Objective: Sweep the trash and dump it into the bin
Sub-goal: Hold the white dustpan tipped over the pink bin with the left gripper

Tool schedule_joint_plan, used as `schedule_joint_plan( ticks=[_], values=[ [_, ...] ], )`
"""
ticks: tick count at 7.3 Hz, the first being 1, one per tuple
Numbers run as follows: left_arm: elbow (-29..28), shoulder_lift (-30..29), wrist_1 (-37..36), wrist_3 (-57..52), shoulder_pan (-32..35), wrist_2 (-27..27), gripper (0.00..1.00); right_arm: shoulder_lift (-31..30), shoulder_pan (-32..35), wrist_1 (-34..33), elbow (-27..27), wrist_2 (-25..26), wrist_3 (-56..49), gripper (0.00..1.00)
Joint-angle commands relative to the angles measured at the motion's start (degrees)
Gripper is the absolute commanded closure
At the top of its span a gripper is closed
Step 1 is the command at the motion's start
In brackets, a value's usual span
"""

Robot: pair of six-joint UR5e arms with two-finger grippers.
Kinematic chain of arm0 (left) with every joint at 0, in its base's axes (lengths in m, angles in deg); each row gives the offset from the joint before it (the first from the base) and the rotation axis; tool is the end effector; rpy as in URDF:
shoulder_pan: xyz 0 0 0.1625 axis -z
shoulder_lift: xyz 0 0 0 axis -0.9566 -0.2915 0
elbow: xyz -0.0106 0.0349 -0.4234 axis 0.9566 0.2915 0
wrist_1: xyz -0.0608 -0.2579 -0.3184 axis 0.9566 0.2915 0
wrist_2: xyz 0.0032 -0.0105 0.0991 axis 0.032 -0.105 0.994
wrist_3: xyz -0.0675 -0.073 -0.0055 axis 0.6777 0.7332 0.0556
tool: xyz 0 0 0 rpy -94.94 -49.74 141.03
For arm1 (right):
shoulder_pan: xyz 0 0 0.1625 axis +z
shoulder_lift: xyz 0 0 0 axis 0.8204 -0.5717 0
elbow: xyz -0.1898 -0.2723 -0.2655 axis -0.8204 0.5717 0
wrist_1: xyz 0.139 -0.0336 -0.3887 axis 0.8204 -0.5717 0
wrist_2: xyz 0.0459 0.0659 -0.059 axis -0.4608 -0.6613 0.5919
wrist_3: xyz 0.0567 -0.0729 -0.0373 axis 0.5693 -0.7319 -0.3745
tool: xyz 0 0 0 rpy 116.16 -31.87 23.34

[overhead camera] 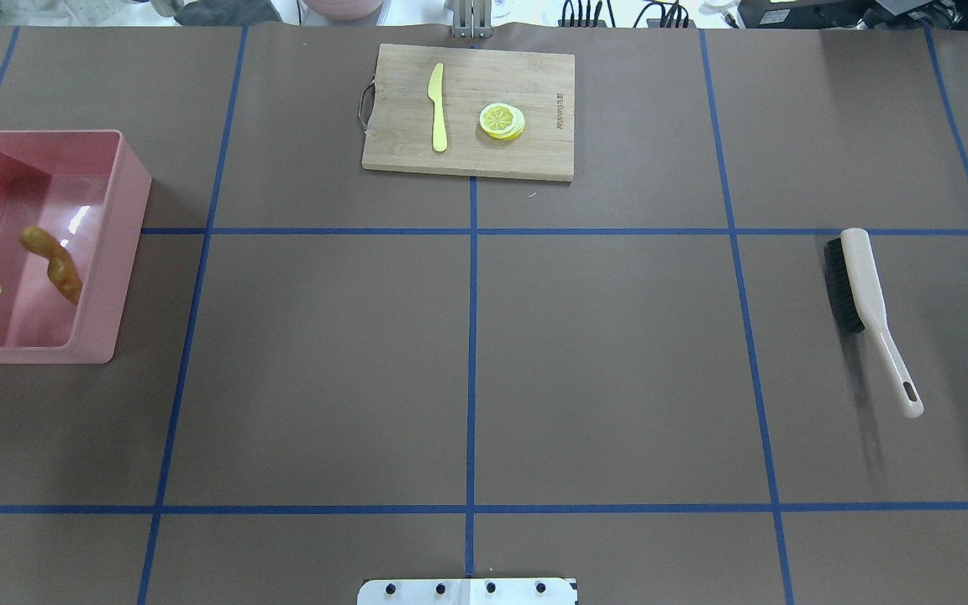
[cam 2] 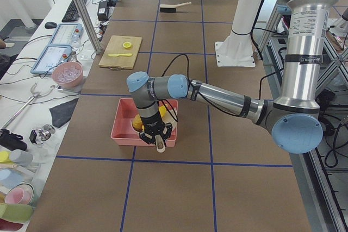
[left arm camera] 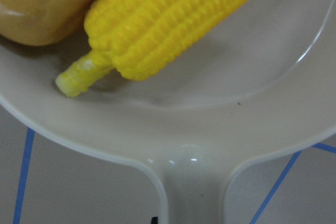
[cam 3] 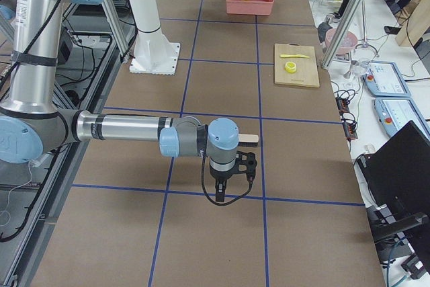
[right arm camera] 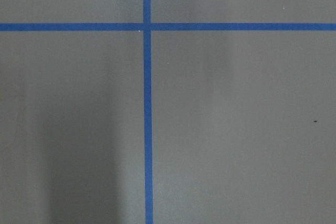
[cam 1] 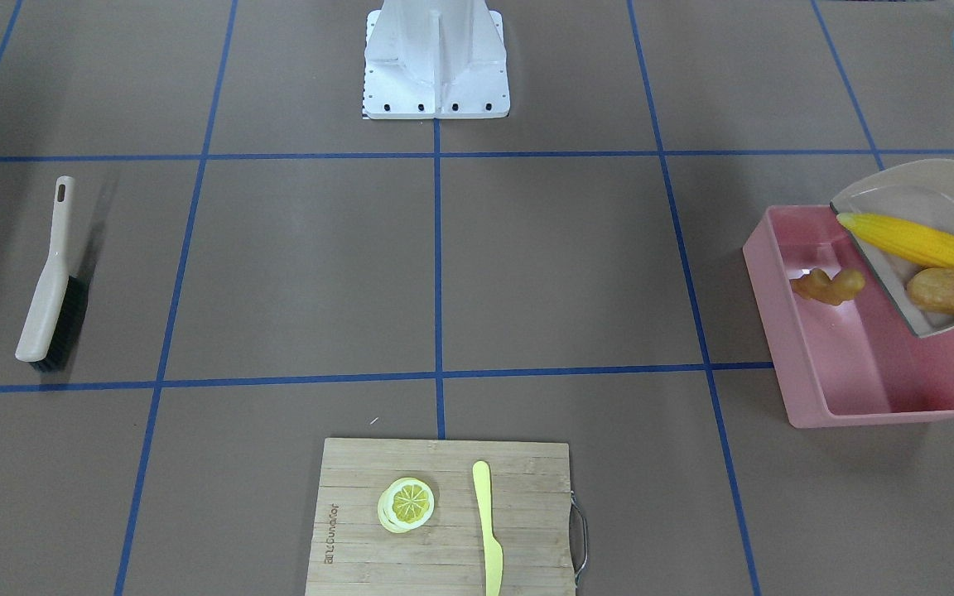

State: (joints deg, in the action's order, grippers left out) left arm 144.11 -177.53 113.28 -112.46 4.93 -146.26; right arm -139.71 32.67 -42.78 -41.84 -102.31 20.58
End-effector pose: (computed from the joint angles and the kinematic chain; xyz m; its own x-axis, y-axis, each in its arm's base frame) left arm 0.0120 -0.4884 0.5833 0.1435 0.9424 -0.3022 -0.9065 0.2477 0.3420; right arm 0.0532 -0.4166 0.6524 0.7647 0.0228 0.6440 -0.0278 0.9996 -0.0024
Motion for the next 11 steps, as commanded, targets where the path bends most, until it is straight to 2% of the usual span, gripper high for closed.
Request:
schedule_joint_plan(
  ticks=[1,4,7,9,10,11],
  values=[
    [0.2,-1.9,-4.6,-0.2,-3.5,3.2,1.00,-0.1,0.0,-0.1,-0.6,1.6,0.0,0.00],
    [0.6,-5.4,-12.2,-0.2,-6.3,5.3,1.00,0.3,0.0,0.9,-0.1,2.5,0.2,0.00],
    [0.6,-4.9,-13.1,-3.3,-6.1,5.8,1.00,0.3,-0.1,0.8,-0.2,3.3,0.2,0.00],
    [0.3,-4.6,-14.1,-7.2,-5.8,8.2,1.00,0.4,-0.1,0.8,-0.2,2.8,0.4,0.00],
    [0.8,-4.6,-15.0,-9.4,-5.3,8.3,1.00,0.5,-0.1,0.7,-1.0,1.8,0.5,0.00],
    [1.2,-4.6,-15.9,-11.4,-3.8,8.3,1.00,-0.2,0.3,0.5,-0.4,-3.2,0.5,0.00]
  ],
)
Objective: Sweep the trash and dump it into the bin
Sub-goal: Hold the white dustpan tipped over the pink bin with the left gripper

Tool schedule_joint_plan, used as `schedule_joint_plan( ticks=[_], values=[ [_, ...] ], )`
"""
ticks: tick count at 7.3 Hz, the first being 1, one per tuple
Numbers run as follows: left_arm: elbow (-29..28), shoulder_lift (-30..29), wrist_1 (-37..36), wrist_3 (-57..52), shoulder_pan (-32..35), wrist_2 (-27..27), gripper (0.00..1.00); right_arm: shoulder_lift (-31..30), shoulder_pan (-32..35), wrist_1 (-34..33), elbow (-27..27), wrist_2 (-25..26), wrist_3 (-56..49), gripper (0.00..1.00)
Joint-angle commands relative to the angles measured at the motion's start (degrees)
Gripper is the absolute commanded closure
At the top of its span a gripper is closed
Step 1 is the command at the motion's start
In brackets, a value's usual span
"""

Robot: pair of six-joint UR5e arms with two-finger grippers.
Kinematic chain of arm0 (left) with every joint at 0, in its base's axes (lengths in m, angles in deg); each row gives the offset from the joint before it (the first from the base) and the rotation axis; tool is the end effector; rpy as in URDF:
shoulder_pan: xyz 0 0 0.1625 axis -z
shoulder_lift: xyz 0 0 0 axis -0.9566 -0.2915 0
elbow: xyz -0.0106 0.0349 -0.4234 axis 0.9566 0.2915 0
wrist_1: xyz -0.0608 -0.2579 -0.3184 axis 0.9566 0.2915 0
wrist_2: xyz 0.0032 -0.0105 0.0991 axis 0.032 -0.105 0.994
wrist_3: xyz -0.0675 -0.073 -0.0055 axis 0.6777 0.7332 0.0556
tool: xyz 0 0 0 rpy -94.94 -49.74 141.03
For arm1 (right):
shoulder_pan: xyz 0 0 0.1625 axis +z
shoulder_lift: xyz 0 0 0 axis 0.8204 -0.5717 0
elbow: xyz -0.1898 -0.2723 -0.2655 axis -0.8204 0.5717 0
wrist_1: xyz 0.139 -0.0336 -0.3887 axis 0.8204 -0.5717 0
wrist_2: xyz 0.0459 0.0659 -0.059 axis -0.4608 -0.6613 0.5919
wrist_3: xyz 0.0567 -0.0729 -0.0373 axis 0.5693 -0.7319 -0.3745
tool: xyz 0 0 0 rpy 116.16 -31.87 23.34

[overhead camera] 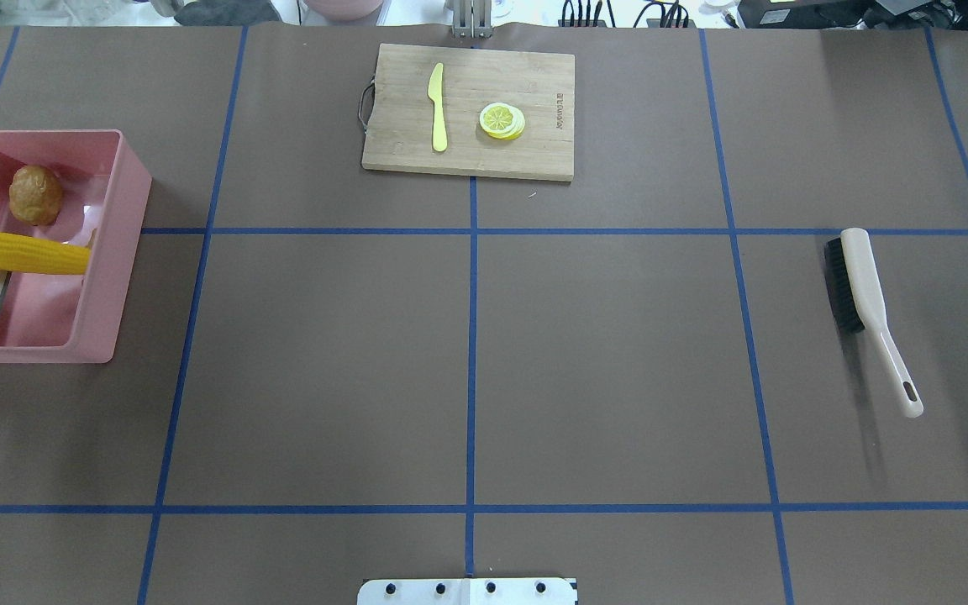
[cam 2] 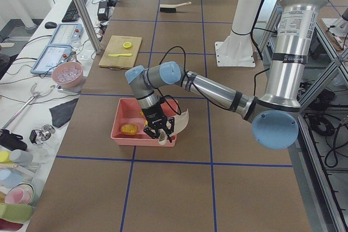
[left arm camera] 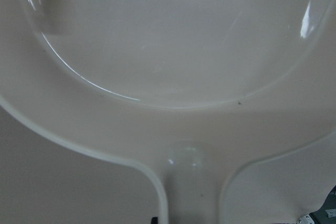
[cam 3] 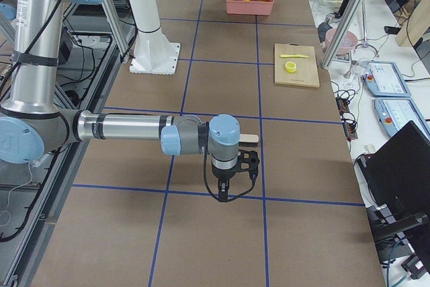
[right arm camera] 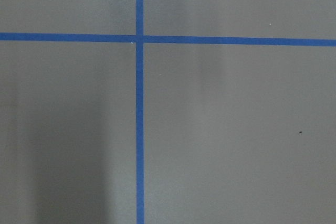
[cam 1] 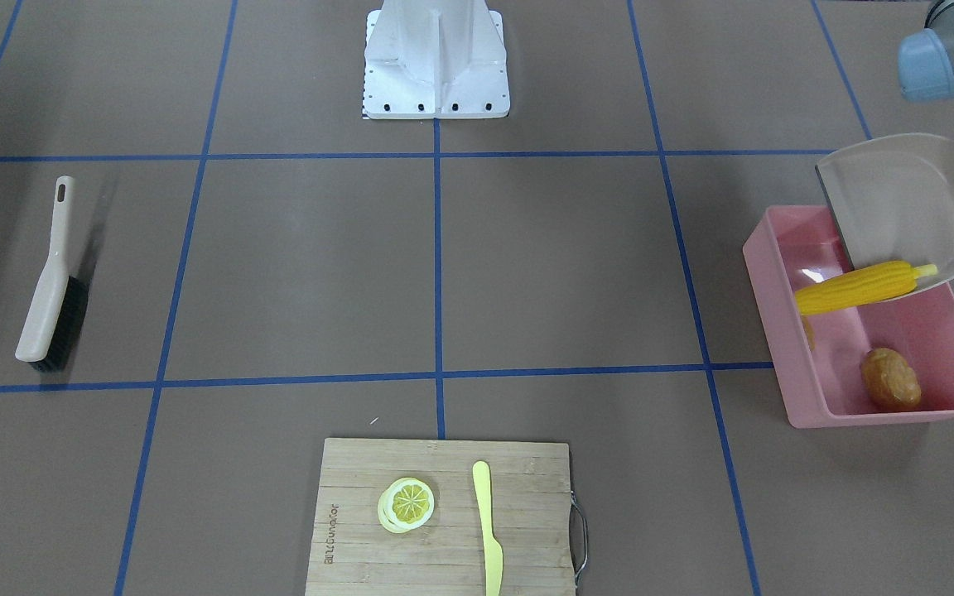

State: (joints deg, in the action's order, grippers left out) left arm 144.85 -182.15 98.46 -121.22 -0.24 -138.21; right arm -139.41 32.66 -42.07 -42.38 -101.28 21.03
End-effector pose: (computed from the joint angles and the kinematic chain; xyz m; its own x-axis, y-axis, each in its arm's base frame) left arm 0.0444 -0.4917 0.5632 -0.0592 0.9269 -0.3707 -0.9773 0.0218 0.2106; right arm 0.0544 -0.4208 0.6453 0.7752 0.0137 0.6315 -0.0347 0.9992 0.0209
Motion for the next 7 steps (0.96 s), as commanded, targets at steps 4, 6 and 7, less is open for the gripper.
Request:
schedule_joint_plan(
  ticks=[4,6,7],
  values=[
    [3.1,0.0,-7.7,-10.7,5.4,5.2,1.00,-1.1,1.1,0.1,0.8,-5.9,-0.4,0.00],
    [3.6,0.1,-9.0,-12.8,8.4,8.8,1.00,0.3,0.7,-0.3,0.9,-2.4,-0.7,0.00],
    [3.6,0.0,-9.8,-13.4,8.7,9.3,1.00,0.4,0.6,-0.2,1.7,-2.1,-1.1,0.00]
  ],
)
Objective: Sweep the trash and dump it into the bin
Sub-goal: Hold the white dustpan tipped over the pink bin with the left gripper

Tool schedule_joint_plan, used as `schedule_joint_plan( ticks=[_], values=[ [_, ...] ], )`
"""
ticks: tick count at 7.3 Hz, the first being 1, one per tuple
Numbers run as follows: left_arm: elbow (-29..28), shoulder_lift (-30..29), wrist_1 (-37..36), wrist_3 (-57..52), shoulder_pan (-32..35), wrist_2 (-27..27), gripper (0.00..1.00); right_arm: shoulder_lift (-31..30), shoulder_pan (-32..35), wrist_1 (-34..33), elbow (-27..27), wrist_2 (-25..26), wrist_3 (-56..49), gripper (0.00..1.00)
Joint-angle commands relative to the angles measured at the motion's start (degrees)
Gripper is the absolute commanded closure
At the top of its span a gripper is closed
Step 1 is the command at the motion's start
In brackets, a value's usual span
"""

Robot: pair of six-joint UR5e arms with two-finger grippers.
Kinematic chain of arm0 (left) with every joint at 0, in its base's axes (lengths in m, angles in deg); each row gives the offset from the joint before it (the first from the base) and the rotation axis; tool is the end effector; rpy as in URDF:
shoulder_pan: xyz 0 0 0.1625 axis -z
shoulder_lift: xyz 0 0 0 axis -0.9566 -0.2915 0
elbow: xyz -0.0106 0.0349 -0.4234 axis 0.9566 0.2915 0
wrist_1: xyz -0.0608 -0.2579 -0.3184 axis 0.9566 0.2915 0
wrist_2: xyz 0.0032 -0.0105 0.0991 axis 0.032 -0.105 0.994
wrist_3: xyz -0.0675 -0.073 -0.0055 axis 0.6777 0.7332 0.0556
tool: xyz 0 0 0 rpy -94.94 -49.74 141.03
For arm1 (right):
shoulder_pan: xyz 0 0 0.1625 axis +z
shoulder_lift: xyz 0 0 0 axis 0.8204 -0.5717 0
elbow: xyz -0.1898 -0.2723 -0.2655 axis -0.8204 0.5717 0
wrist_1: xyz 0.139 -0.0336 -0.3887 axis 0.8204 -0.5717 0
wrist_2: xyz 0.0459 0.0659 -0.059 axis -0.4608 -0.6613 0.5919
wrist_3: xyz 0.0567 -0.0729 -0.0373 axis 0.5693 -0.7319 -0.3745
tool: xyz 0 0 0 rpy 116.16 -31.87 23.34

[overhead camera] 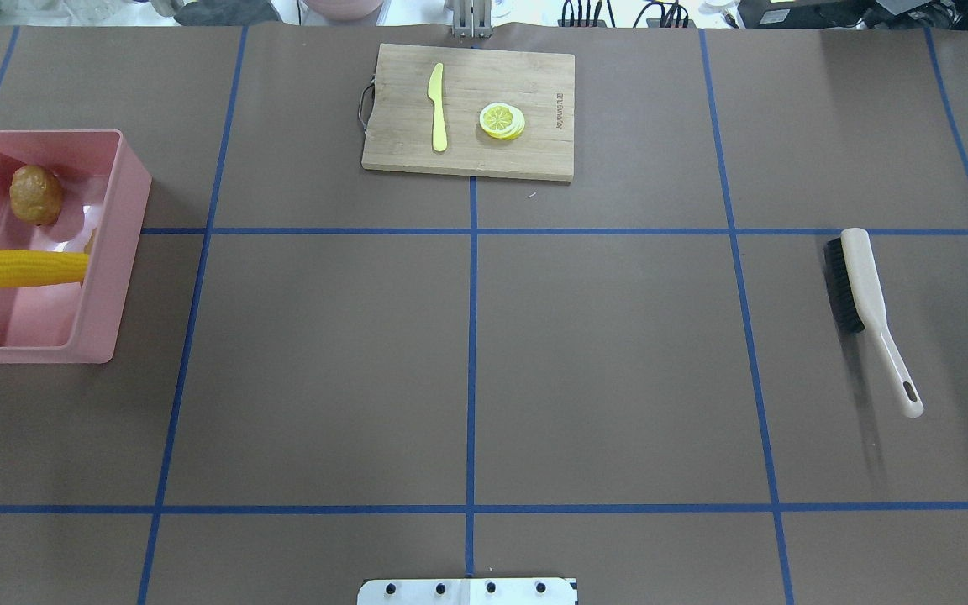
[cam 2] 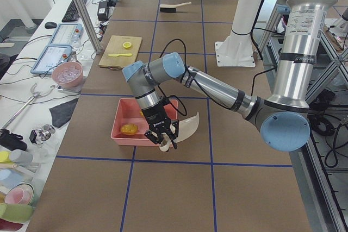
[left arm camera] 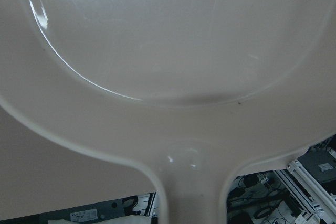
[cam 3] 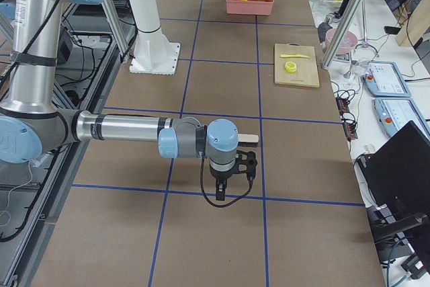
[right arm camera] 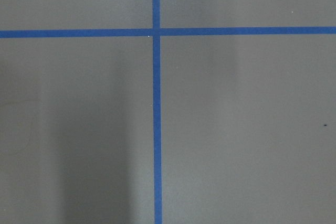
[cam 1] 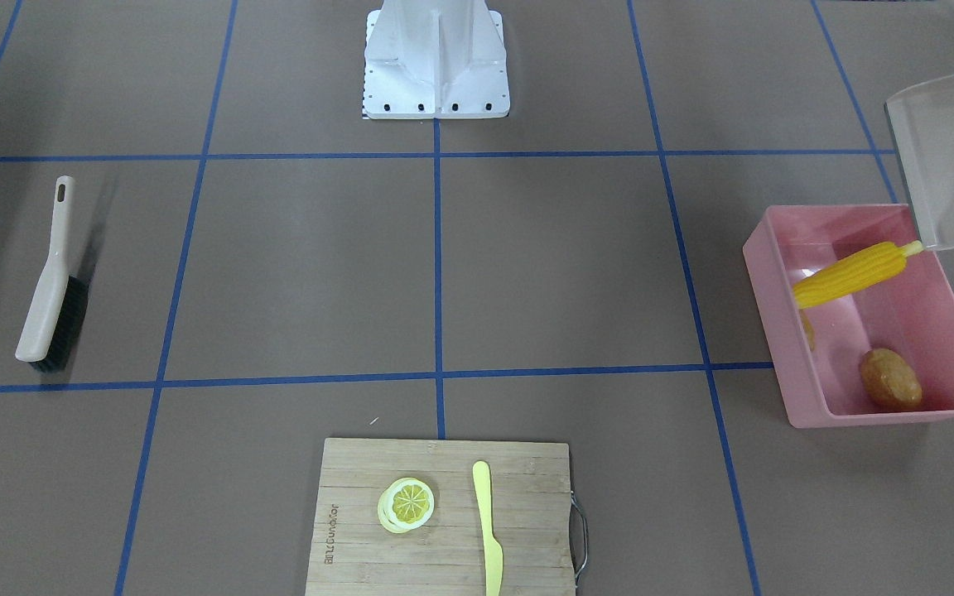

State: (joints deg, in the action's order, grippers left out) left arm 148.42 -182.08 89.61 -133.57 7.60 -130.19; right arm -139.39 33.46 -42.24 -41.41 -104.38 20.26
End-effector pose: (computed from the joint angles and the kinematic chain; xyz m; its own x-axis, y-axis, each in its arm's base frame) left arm -0.0402 -0.4729 0.5498 -0.1344 0.9056 -0.4023 -0.9856 -0.0801 0.1491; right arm 0.0562 -0.4184 0.6504 0.7408 0.0218 0.6714 -0.0354 0.9994 0.0065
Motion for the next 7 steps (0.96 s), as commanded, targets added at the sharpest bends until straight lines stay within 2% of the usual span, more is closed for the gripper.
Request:
schedule_joint_plan(
  ticks=[1,2,6,7],
  values=[
    [0.0,-0.2,-2.2,-2.1,2.5,2.9,1.00,-0.1,-0.2,0.3,0.7,0.8,-0.3,0.00],
    [-0.1,-0.2,-2.2,-2.3,4.1,5.1,1.00,-0.5,-0.2,0.3,1.0,0.5,-0.2,0.00],
    [-1.2,-2.9,-2.0,-1.3,12.1,7.4,1.00,-0.5,-0.2,0.3,1.1,0.5,-0.2,0.00],
    [-1.5,-4.1,-2.0,1.9,12.6,7.5,1.00,-0.5,-0.2,0.3,1.0,0.4,-0.2,0.00]
  ],
)
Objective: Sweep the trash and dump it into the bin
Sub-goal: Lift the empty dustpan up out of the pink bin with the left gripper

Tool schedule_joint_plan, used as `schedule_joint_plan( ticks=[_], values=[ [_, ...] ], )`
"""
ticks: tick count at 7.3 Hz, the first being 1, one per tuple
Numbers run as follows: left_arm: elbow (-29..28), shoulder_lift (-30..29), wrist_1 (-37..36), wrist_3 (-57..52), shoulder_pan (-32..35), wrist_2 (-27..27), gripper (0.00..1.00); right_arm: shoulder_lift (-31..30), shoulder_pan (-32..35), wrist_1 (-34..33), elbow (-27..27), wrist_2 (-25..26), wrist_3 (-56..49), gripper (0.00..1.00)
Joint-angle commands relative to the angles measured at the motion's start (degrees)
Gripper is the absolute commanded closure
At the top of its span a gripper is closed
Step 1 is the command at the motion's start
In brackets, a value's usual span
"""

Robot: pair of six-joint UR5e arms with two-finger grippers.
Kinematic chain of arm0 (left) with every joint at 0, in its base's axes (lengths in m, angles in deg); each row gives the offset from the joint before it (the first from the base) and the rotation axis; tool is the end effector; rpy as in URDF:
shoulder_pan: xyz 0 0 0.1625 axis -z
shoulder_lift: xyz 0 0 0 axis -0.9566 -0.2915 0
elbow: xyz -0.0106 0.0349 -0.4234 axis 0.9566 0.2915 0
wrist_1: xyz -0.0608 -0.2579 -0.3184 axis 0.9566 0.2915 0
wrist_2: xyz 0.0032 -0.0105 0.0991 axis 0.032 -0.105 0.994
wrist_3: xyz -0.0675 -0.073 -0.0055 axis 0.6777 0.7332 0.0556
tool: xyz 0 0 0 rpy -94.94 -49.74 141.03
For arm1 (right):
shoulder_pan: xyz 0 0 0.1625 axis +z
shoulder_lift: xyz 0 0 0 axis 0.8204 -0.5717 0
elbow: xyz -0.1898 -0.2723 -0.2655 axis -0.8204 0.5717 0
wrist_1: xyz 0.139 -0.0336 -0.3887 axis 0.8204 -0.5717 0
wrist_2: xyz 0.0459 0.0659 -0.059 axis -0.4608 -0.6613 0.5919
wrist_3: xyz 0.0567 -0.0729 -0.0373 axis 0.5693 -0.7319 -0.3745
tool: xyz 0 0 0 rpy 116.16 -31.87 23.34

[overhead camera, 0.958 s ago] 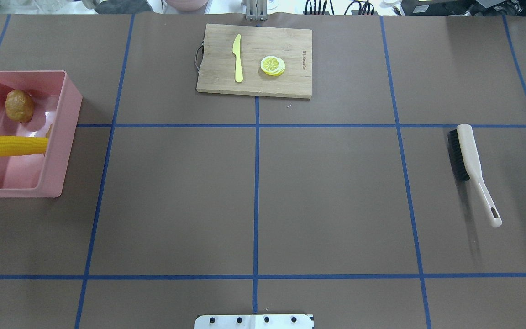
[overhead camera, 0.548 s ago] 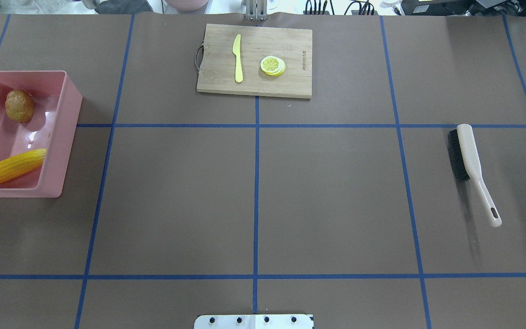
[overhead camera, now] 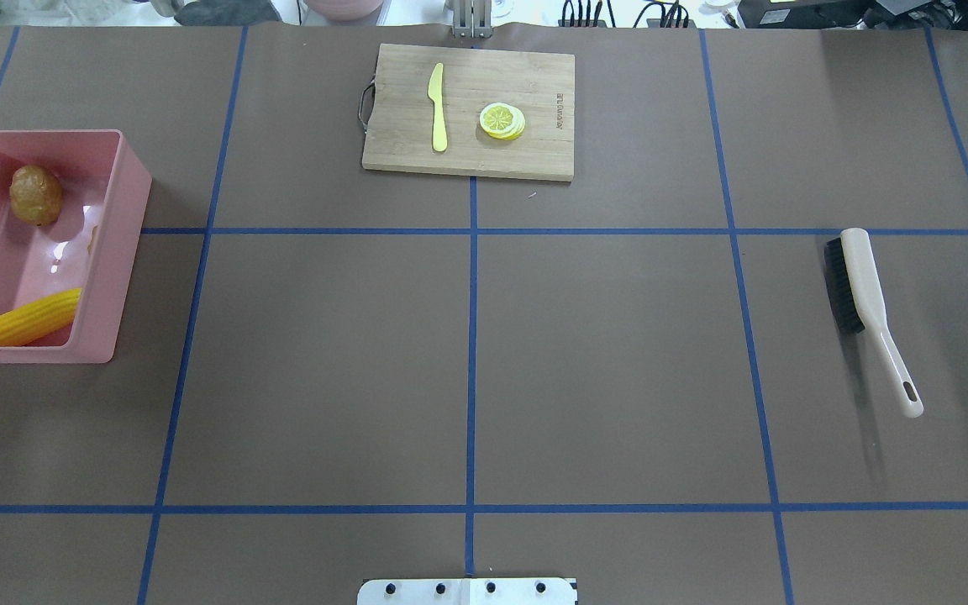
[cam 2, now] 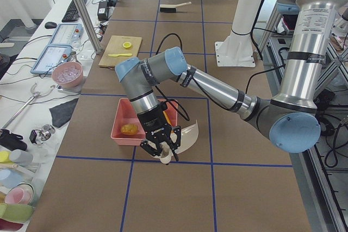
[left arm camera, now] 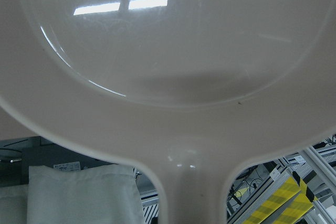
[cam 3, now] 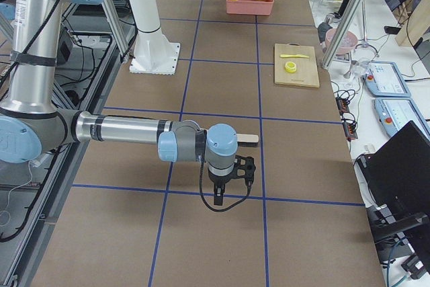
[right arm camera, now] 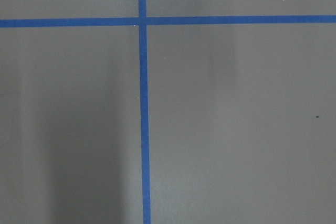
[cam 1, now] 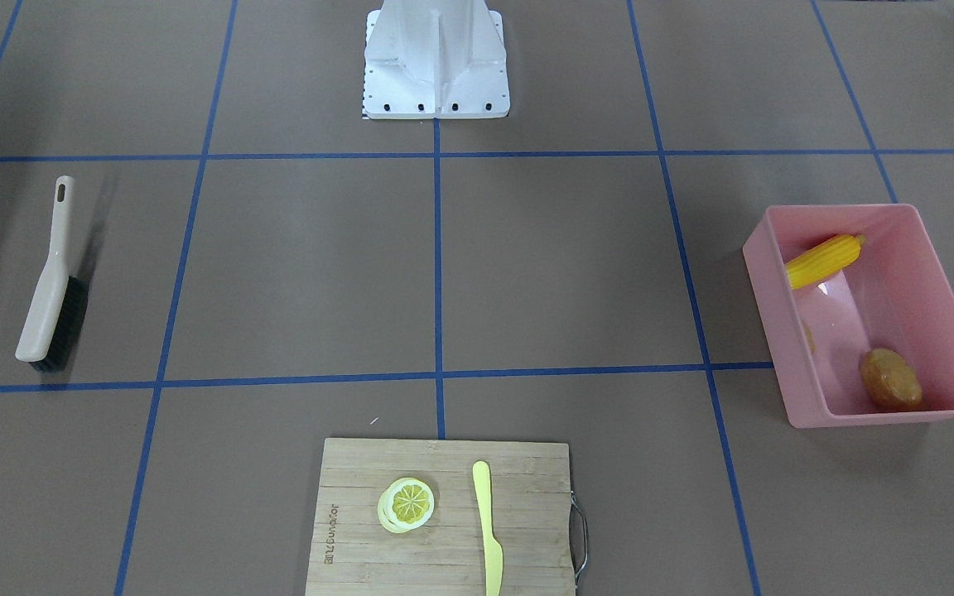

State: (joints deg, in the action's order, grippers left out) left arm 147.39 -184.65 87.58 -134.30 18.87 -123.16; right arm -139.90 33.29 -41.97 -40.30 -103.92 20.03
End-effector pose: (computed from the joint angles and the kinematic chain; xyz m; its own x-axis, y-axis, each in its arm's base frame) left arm -0.1444 -0.4681 0.5391 0.0325 0.9124 -0.4080 -0.9976 0.0545 0.0423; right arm 0.0557 -0.4131 0.6638 0.7467 0.0315 0.6644 -0.0298 0.9995 -0.0138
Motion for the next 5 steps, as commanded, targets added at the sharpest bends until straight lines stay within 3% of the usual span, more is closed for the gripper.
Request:
schedule_joint_plan(
  ticks=[1,4,5],
  values=[
    [-0.4,-2.6,0.0,7.7,1.3,2.1,1.00,0.0,0.0,0.0,-0.1,-0.1,0.0,0.00],
    [-0.1,-6.0,0.0,29.7,6.1,3.0,1.00,0.0,0.0,0.0,0.0,0.1,0.2,0.00],
    [0.1,-6.5,0.0,40.2,8.2,-1.8,1.00,0.0,0.0,0.1,0.0,0.1,0.2,0.00]
  ],
)
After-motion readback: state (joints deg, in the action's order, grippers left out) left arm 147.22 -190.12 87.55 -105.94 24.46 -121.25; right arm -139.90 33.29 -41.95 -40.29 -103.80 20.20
